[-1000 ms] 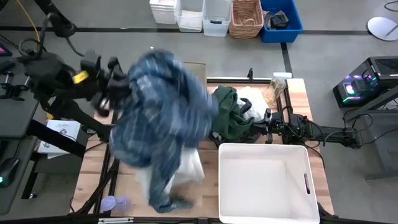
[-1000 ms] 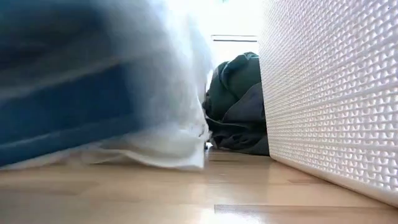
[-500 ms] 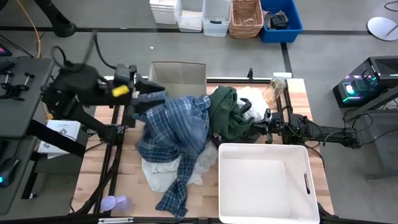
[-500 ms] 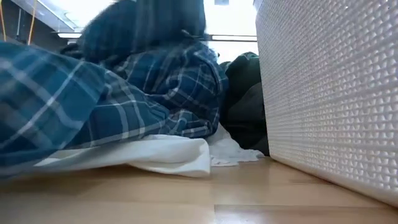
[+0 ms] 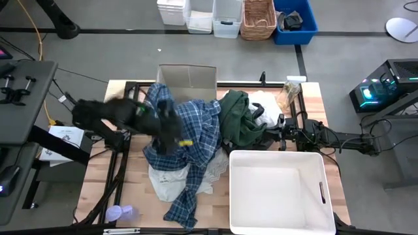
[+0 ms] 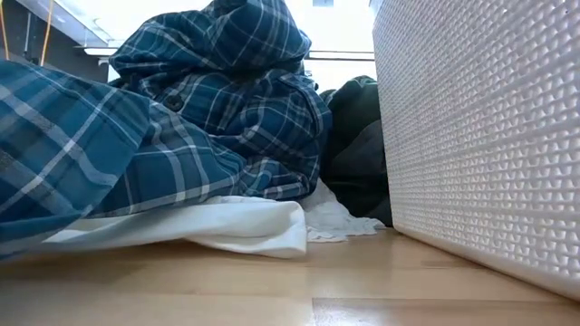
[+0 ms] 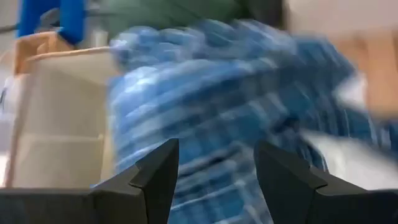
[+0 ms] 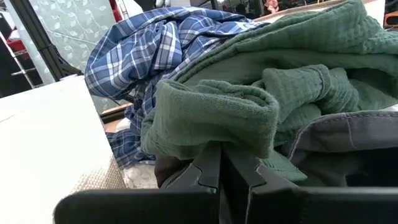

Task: Sort clothes
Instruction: Put the dark blue long sleeve polo into the laundry organizer

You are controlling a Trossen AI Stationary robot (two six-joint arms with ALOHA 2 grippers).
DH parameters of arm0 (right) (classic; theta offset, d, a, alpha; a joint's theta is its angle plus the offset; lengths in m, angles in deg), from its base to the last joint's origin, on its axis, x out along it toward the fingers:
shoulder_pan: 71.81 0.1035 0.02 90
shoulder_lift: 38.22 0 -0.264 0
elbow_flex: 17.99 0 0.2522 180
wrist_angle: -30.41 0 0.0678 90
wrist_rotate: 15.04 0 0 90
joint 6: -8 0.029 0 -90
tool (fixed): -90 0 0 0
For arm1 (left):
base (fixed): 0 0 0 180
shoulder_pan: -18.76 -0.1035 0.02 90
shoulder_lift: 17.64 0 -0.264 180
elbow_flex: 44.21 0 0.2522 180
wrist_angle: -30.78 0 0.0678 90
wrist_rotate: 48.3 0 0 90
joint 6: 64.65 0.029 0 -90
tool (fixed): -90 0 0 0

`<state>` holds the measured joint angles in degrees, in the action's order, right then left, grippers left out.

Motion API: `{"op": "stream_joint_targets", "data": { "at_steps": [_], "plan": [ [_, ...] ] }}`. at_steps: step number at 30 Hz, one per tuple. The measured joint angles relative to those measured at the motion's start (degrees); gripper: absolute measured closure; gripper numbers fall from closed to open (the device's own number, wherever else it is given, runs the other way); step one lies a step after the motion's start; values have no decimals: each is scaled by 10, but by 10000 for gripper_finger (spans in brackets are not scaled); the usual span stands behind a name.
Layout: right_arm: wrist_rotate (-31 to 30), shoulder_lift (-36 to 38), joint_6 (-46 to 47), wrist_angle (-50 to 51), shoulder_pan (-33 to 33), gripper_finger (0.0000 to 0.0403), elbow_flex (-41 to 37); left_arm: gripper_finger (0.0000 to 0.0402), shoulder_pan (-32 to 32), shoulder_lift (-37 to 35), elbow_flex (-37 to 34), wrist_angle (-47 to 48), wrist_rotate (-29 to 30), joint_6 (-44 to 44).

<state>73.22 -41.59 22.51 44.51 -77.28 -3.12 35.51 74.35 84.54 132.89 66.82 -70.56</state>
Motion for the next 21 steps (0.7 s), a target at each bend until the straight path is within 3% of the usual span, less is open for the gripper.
{"op": "stream_joint_targets", "data": {
  "at_steps": [3, 9, 21],
  "plan": [
    [0, 0, 0, 0, 0, 402, 0, 204, 9, 12, -30, -1, 33, 48],
    [0, 0, 0, 0, 0, 402, 0, 204, -15, 22, -68, -1, 87, 39],
    [0, 0, 0, 0, 0, 402, 0, 204, -111, 24, -123, -51, 23, 40]
  ]
}}
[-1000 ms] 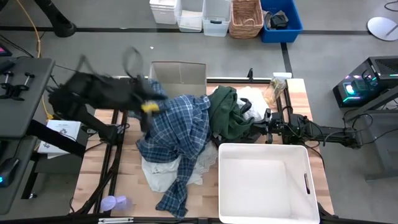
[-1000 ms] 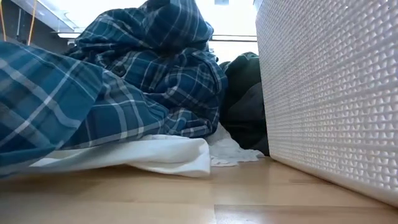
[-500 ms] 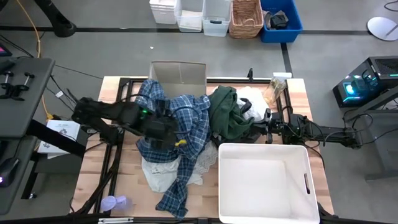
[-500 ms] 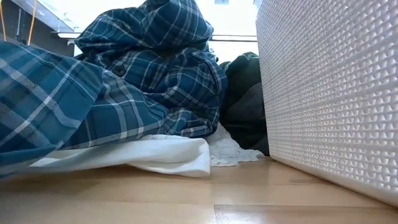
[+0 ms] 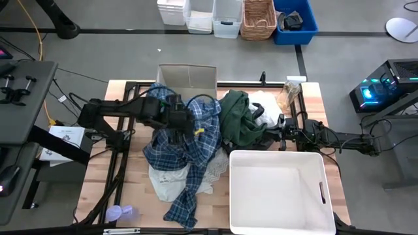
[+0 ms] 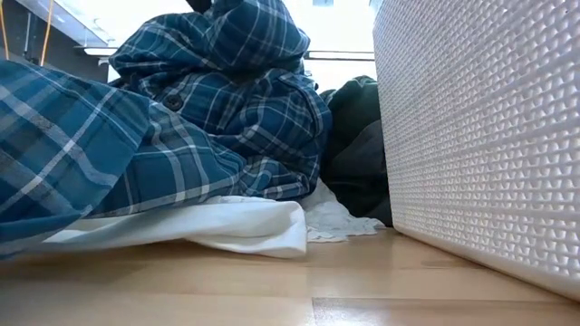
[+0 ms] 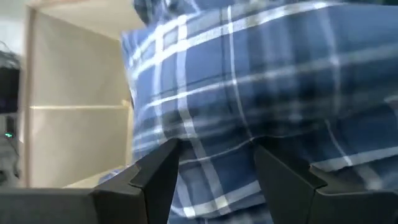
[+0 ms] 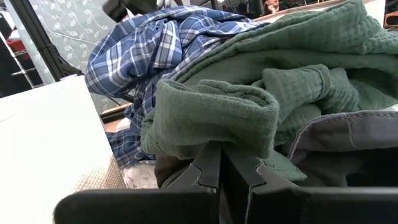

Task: Sort clothes
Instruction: Put the dark blue long sleeve polo into the laundry organizer

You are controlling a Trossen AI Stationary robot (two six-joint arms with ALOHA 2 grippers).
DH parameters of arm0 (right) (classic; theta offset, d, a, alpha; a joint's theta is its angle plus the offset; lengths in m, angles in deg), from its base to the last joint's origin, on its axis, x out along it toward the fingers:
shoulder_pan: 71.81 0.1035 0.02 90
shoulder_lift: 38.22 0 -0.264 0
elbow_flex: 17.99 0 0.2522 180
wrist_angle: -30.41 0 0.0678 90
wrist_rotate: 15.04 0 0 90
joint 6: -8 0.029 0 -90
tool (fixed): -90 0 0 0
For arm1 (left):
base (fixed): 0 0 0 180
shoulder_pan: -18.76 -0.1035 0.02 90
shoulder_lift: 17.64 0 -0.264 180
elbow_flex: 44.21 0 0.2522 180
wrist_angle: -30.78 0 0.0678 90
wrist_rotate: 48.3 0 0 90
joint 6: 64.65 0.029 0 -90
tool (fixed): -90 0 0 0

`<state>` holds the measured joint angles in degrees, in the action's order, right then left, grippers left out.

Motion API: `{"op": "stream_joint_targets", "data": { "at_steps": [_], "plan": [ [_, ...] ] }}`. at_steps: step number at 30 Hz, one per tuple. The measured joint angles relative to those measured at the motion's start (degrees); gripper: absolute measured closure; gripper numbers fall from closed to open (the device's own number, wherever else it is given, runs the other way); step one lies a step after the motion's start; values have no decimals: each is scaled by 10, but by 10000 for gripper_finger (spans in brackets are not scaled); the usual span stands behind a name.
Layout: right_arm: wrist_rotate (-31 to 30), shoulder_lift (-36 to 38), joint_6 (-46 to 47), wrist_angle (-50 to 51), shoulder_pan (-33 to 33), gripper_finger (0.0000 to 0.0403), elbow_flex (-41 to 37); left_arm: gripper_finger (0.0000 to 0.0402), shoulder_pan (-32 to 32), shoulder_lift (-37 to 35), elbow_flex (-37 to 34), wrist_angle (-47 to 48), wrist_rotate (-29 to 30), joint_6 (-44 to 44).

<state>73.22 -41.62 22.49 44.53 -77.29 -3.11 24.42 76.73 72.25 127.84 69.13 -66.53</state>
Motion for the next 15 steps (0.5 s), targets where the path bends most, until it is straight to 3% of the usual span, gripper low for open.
{"op": "stream_joint_targets", "data": {
  "at_steps": [8, 10, 13, 15],
  "plan": [
    [0, 0, 0, 0, 0, 402, 0, 218, -27, 2, -52, -37, -30, 8],
    [0, 0, 0, 0, 0, 402, 0, 256, -25, 2, -52, -44, -27, 8],
    [0, 0, 0, 0, 0, 402, 0, 360, -14, 2, -41, -47, -28, 6],
    [0, 0, 0, 0, 0, 402, 0, 385, -6, 2, -23, -51, -29, 8]
  ]
}}
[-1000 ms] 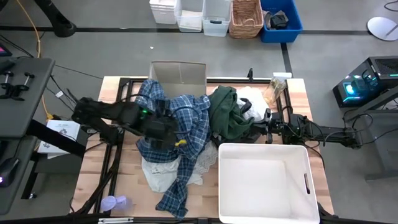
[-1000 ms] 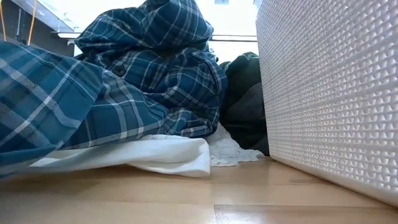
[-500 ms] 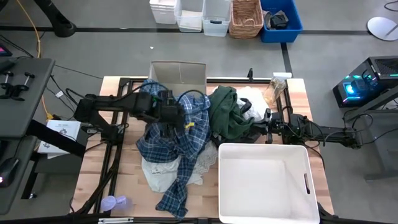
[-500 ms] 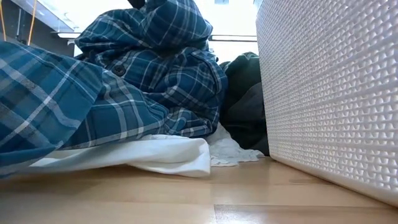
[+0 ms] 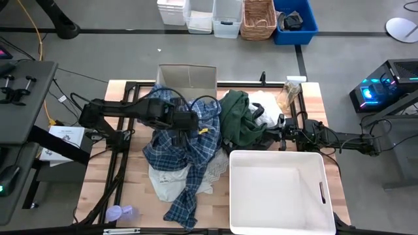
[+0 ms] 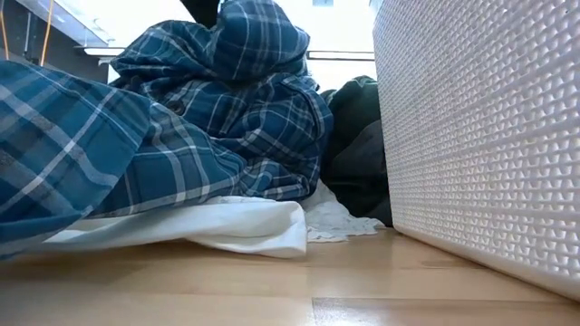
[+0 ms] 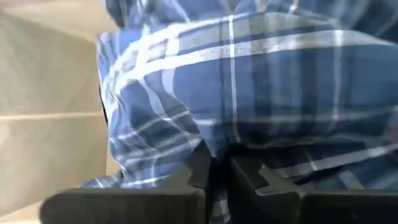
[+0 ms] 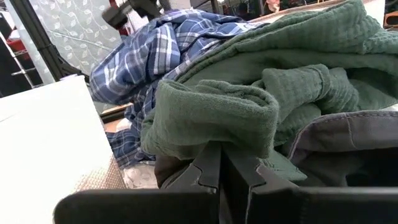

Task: Sort clothes
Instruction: Put the dark blue long sleeve polo into the laundry organizer

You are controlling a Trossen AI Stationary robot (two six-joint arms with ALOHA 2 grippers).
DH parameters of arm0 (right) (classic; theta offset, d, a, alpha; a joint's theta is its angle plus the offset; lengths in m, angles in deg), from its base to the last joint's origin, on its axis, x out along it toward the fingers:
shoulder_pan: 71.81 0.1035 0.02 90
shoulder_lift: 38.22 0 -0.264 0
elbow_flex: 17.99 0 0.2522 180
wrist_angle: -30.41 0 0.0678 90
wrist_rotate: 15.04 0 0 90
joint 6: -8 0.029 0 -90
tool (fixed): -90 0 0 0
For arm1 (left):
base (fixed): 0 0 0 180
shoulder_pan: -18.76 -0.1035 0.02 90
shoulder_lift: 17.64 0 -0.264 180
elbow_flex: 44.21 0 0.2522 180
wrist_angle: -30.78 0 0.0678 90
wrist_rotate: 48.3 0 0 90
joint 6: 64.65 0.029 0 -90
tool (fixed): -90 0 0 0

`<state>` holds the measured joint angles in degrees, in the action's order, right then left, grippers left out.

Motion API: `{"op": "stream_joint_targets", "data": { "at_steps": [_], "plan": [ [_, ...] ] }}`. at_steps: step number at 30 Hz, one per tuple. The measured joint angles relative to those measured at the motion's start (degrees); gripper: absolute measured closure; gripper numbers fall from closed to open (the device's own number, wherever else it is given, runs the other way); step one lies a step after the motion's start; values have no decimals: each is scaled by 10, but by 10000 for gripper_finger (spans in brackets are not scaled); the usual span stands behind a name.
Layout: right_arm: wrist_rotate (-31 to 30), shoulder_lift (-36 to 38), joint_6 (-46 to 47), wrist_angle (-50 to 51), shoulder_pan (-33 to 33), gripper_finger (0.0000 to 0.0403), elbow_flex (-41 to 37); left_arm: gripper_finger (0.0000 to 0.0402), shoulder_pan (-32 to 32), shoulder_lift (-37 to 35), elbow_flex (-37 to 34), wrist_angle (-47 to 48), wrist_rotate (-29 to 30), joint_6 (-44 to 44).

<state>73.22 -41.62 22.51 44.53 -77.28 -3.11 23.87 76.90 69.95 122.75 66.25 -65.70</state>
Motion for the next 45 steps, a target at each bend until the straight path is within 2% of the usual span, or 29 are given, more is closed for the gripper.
{"op": "stream_joint_targets", "data": {
  "at_steps": [6, 8, 12, 15, 19, 22, 24, 27, 33, 40, 45],
  "plan": [
    [0, 0, 0, 0, 0, 402, 0, 398, 17, 0, 118, -37, 34, 38],
    [0, 0, 0, 0, 0, 402, 0, 399, 12, 0, 162, -56, 74, 66],
    [0, 0, 0, 0, 0, 402, 0, 400, -21, -6, 243, -133, 193, 163],
    [0, 0, 0, 0, 0, 402, 0, 400, -74, -21, 277, -238, 252, 255],
    [0, 0, 0, 0, 0, 402, 0, 401, -178, -37, 281, -361, 253, 322],
    [0, 0, 0, 0, 0, 402, 0, 401, -258, -36, 279, -376, 233, 309],
    [0, 0, 0, 0, 0, 402, 0, 401, -300, -35, 265, -354, 211, 267],
    [0, 0, 0, 0, 0, 402, 0, 401, -340, -34, 226, -271, 182, 197],
    [0, 0, 0, 0, 0, 402, 0, 401, -339, -33, 83, -141, 104, 77],
    [0, 0, 0, 0, 0, 402, 0, 399, -279, -33, -86, -157, 41, 41],
    [0, 0, 0, 0, 0, 402, 0, 364, -259, -33, -158, -171, 58, 40]
  ]
}}
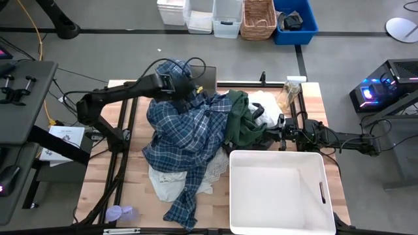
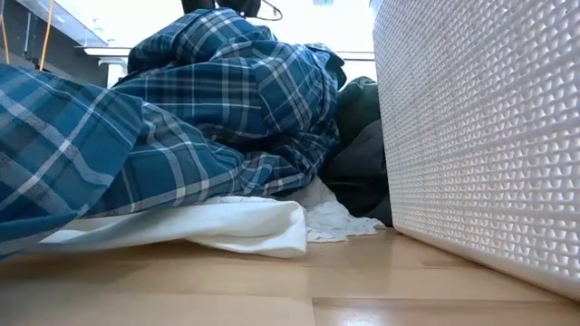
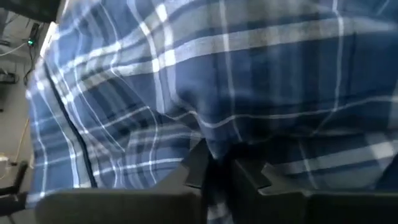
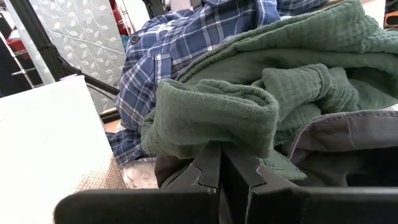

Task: Sort clothes
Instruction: Put the dark blue long sleeve polo into the laundry organizer

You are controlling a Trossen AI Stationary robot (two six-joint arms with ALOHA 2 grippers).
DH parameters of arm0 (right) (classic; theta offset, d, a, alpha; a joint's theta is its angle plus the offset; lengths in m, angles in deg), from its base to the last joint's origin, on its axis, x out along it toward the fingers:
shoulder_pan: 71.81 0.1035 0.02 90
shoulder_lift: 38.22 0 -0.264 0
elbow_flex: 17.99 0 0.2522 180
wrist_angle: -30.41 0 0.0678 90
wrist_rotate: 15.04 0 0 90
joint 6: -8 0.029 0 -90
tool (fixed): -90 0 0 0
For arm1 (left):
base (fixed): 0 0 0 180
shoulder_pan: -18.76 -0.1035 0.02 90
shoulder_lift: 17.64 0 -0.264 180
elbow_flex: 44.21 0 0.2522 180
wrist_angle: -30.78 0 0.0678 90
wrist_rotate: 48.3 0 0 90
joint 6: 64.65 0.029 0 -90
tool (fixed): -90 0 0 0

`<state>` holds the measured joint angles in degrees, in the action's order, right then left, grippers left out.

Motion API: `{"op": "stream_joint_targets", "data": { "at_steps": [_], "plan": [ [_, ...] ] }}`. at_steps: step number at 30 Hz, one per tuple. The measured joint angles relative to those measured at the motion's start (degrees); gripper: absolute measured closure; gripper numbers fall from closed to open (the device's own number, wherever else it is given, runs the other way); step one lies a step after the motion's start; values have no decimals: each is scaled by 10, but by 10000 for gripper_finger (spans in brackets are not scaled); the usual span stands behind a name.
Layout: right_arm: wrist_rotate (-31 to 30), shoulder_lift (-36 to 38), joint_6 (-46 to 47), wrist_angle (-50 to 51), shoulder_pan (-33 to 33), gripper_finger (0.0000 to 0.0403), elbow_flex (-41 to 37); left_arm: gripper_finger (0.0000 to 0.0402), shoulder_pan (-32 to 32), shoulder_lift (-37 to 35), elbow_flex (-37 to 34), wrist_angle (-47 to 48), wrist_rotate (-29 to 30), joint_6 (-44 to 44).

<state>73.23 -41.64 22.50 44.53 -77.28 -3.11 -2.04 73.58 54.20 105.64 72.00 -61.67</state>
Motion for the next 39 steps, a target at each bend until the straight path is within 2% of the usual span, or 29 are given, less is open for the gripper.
{"op": "stream_joint_targets", "data": {
  "at_steps": [6, 12, 15, 19, 21, 22, 25, 26, 27, 29, 34, 37, 39],
  "plan": [
    [0, 0, 0, 0, 0, 402, 0, 274, 0, 0, 22, 7, -41, -65],
    [0, 0, 0, 0, 0, 402, 0, 174, -1, 0, 124, 46, -139, -84],
    [0, 0, 0, 0, 0, 402, 0, 139, -5, -1, 185, 76, -173, -68],
    [0, 0, 0, 0, 0, 402, 0, 120, -6, -1, 247, 110, -202, -59],
    [0, 0, 0, 0, 0, 402, 0, 118, -5, -1, 264, 123, -240, -55],
    [0, 0, 0, 0, 0, 402, 0, 118, -3, -1, 268, 127, -273, -58],
    [0, 0, 0, 0, 0, 402, 0, 117, 17, -1, 268, 134, -428, -105],
    [0, 0, 0, 0, 0, 402, 0, 117, 35, -1, 268, 136, -463, -121],
    [0, 0, 0, 0, 0, 402, 0, 118, 61, -2, 268, 140, -467, -140],
    [0, 0, 0, 0, 0, 402, 0, 120, 129, -3, 268, 166, -401, -160],
    [0, 0, 0, 0, 0, 402, 0, 123, 308, 5, 267, 195, -160, -232],
    [0, 0, 0, 0, 0, 402, 0, 124, 373, 16, 268, 179, -19, -297],
    [0, 0, 0, 0, 0, 402, 0, 124, 391, 30, 268, 174, 29, -332]
  ]
}}
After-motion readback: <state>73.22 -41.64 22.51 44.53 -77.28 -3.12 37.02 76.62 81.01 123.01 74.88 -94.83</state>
